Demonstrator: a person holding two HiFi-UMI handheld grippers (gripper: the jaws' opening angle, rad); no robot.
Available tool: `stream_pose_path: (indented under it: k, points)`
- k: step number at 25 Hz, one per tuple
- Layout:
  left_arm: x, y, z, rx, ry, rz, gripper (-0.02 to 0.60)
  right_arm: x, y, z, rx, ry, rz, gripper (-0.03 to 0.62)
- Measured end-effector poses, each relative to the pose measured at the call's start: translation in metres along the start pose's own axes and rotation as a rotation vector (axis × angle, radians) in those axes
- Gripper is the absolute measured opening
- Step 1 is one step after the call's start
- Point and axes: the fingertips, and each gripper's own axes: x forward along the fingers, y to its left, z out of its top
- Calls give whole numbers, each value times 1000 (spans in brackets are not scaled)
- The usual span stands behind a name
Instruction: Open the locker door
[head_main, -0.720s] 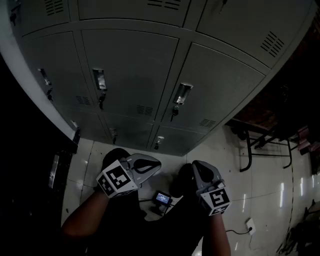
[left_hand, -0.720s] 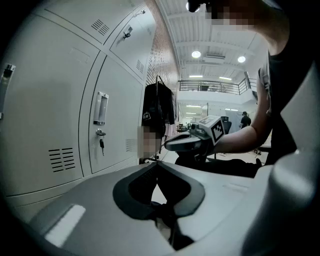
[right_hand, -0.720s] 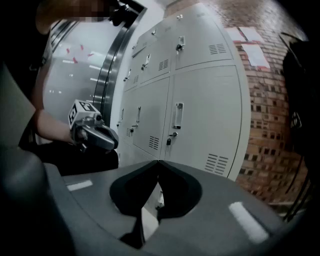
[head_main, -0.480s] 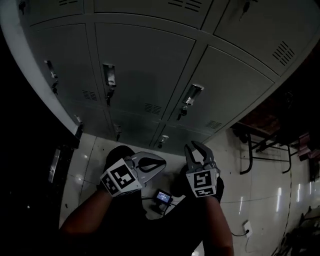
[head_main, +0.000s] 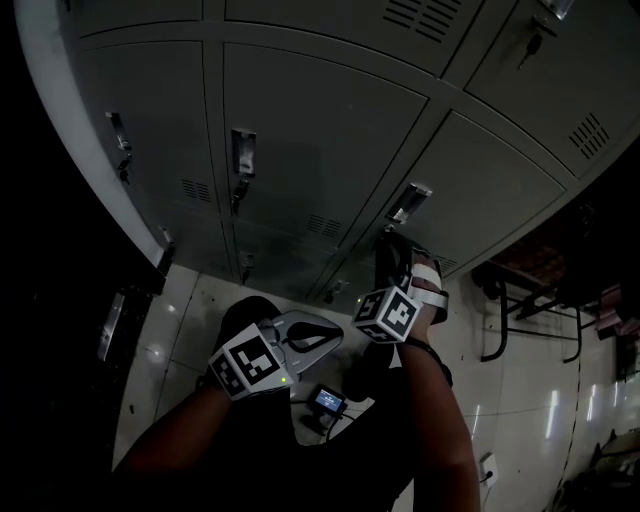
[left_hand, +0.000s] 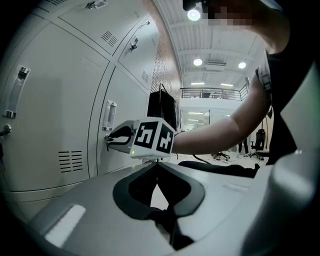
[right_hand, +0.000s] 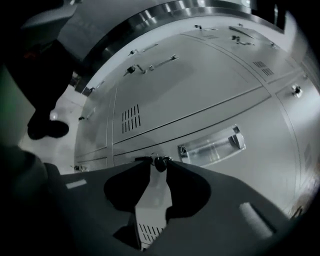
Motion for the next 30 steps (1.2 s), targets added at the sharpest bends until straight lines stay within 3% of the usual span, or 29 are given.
stream_pose_path:
  k: [3,9,15,24,30]
  points:
    - [-1,1,0,1,3,3,12,0,0,0,-86,21,-44,51]
    - [-2,2,-6,-2,13,6,12,-48,16,-5,-111,-51,-91,44]
    - [1,2,-8,5,35,4,12,-127,31,-43,-104,-100,-120,46]
    - [10,-1,-11,16,67,2,12,-196,30,-140,-35,70,-136,48]
    - [12,-3,-12,20,76,4,12,-207,25,-173,-29,131,-155,48]
